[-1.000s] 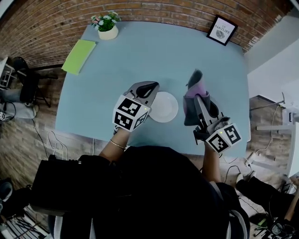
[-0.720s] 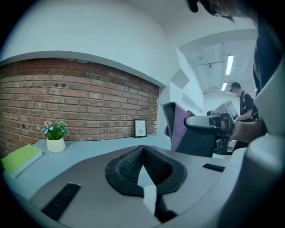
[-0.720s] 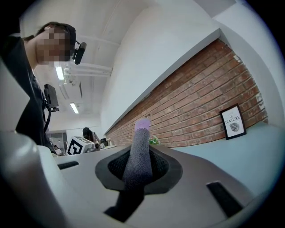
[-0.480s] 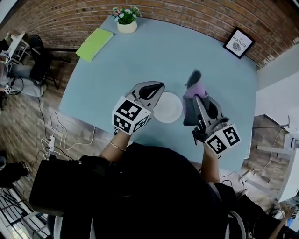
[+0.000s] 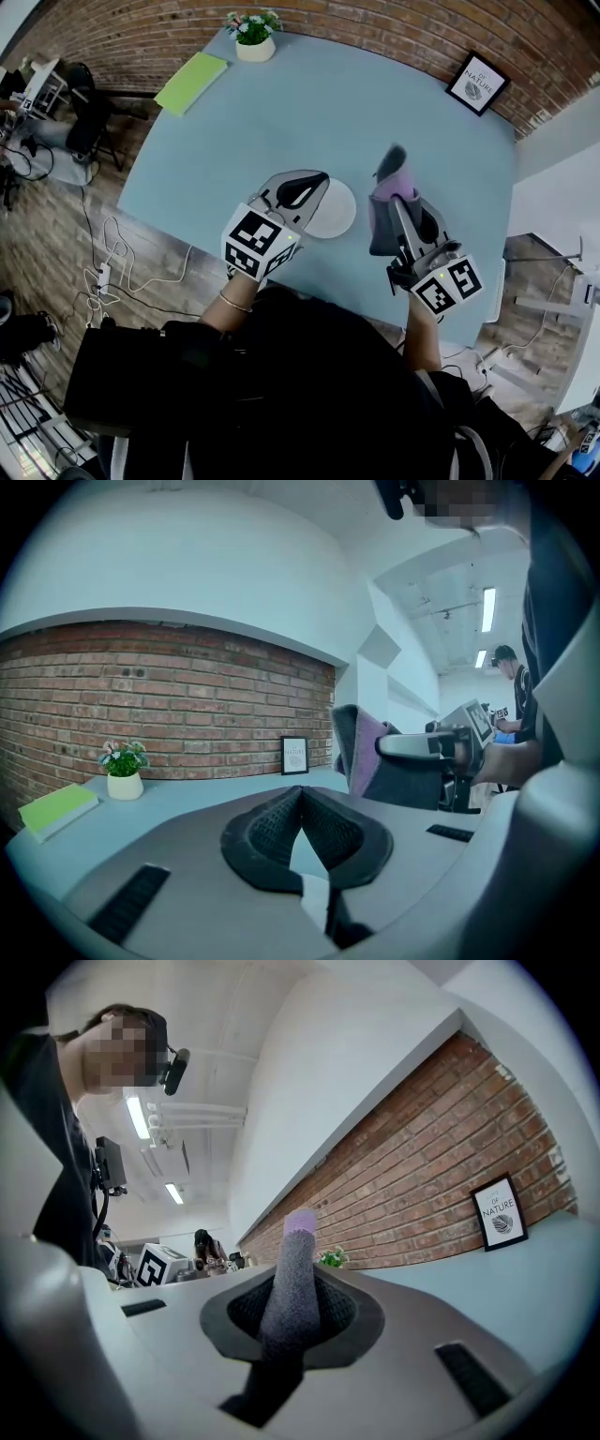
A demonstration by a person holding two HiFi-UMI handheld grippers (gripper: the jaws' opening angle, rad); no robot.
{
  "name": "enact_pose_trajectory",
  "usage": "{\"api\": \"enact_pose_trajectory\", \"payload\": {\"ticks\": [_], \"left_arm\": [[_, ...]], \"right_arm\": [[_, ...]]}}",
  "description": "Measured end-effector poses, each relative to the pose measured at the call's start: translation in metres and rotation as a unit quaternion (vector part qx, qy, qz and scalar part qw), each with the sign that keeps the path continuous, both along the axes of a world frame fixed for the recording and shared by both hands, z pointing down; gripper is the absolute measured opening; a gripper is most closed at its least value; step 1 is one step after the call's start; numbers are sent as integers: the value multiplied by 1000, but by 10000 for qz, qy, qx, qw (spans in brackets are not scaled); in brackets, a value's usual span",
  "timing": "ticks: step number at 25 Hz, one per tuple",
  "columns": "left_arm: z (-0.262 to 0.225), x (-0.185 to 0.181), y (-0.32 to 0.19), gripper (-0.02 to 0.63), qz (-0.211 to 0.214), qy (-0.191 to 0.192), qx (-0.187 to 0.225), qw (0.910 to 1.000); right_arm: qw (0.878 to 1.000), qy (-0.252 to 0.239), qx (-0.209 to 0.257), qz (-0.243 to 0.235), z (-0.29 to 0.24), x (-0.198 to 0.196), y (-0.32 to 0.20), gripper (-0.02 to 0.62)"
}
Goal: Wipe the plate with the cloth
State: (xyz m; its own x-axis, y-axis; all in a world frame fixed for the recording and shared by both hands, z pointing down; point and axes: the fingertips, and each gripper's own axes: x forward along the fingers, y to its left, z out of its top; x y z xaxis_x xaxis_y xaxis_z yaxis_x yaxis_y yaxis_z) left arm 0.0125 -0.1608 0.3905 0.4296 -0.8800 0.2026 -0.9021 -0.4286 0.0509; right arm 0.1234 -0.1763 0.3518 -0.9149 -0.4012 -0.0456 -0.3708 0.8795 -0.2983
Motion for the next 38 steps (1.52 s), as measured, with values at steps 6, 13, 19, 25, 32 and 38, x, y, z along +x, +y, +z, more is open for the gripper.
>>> {"api": "enact_pose_trajectory", "payload": {"ticks": [6, 13, 19, 25, 32, 38], "left_arm": [[-5, 16, 8, 7, 5, -19, 111, 9999], [-11, 12, 16, 8, 164, -14, 202, 9997], [-22, 11, 19, 7, 428, -21, 313, 9986], [-30, -3, 33, 6, 620, 34, 387, 9973], [-36, -20, 57, 7, 856, 63, 472, 9952], [-38, -23, 79, 7, 1032, 82, 544, 9931]], "right_arm": [[9999, -65, 86, -115, -2, 9, 7, 40], [9998, 7, 211, 42, -7, 4, 16, 40], [9995, 36, 254, 197, -14, -3, 25, 40], [9992, 46, 306, 265, -20, -25, 43, 40], [9986, 76, 360, 374, -24, -51, 66, 40], [9980, 97, 380, 488, -23, -58, 89, 40]]}}
